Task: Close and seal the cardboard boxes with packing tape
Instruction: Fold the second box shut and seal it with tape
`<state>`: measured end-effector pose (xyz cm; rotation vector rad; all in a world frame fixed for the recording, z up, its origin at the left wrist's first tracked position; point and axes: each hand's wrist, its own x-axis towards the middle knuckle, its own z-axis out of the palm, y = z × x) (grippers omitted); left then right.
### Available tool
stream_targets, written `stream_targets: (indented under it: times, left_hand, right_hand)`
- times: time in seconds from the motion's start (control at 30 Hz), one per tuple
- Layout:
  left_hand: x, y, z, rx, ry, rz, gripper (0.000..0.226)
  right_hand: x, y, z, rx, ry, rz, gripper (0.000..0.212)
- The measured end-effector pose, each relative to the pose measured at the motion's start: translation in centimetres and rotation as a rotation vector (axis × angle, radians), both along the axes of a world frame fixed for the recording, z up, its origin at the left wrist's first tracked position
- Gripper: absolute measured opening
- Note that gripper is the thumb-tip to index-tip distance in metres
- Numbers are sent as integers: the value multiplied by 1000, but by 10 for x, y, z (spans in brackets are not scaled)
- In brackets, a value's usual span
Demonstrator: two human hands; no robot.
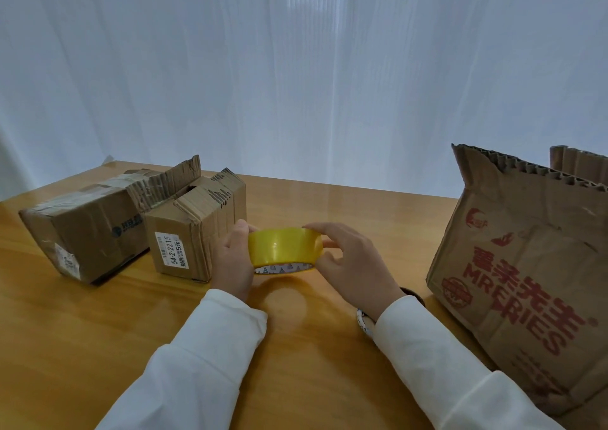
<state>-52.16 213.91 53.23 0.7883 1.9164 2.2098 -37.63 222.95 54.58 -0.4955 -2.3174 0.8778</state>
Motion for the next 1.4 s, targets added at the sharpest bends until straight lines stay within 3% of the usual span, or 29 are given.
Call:
stream_targets:
  times: [0.1,0.23,0.37,0.47,0.6,0.73,0.97,1.1,1.23,1.4]
  left_hand:
    - [-4,2,-2,-51,11,4,33]
    - [-3,-3,3,-107,89,49,37]
    - [3,-3,8,-113,83,-6,40]
    - [8,-5,9,-85,88,-23,42]
    - [10,-4,9,-81,94,-11,41]
    - [6,-3,6,-71,118,-31,42]
    - [4,-2,2,-64,104,-17,43]
    - [0,0,3,-130,124,19,37]
    - [0,-3,3,-187,213,65,37]
    - [2,-3,6,-177,177,23,39]
  right_hand:
    - [1,0,1,74,6,-37,45]
    - [0,1,9,-190,-30,62,33]
    - [1,6,9,-274,-80,67,51]
    - [5,10,12,-329,-85,109,34]
    - [4,5,13,-311,-41,90,28]
    - [-2,-2,9,-322,35,39,38]
    - [-4,-6,0,-260,93,-2,36]
    - [-2,-2,-5,-130,111,-63,42]
    - [-3,4,0,-319,89,38,25]
    - [-1,6,1,-324,28,80,32]
